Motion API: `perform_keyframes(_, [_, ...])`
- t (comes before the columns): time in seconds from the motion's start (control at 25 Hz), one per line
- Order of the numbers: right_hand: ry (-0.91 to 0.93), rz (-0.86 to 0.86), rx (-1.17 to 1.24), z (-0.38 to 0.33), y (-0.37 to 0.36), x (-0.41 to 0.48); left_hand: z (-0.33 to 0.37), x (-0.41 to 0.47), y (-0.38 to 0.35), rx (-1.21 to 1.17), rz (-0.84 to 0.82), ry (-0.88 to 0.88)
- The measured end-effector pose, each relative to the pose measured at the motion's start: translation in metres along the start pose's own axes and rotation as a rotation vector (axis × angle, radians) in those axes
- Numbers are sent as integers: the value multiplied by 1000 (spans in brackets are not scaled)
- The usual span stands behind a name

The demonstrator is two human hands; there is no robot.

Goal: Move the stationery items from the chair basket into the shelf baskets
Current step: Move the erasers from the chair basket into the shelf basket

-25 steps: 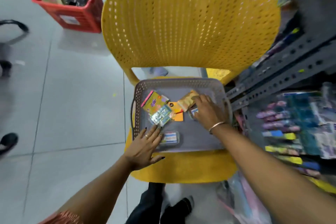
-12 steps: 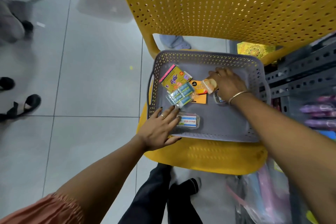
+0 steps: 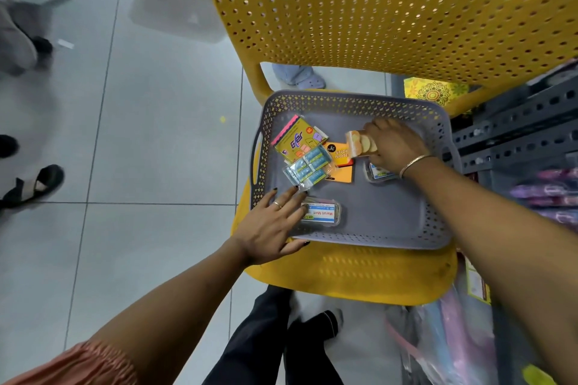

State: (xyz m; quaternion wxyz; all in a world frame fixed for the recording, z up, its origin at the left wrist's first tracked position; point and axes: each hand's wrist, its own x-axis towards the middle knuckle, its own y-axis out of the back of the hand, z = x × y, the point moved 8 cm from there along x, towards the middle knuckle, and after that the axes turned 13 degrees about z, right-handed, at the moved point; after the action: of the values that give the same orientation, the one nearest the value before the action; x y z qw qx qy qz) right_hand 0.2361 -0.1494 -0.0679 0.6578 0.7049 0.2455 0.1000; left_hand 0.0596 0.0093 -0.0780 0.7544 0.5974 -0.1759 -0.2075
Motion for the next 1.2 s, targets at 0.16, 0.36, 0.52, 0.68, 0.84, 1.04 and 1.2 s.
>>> perform_keyframes(0.16, [-56, 59, 86, 1, 27, -5, 1, -1, 1, 32, -23, -16])
perform_keyframes(0.36, [-151, 186, 154, 13, 105, -17, 5, 25, 39, 27, 53, -48])
perform_keyframes(0.52, [-211, 257, 143, 27, 202, -49, 24, 80, 116, 56, 174, -150])
perform_keyframes(0.68, [-321, 393, 75, 44, 316, -95, 62, 137, 201, 89, 278, -259])
perform_keyframes(0.84, [-437, 592, 57, 60, 416, -161, 106, 177, 266, 62, 356, -335])
perform_keyframes(1.04, [-650, 715, 17, 91, 500, -275, 208, 218, 329, 54, 423, -563])
perform_keyframes(1.2, [-880, 660, 30, 117, 499, -362, 279, 244, 341, 42, 413, -707])
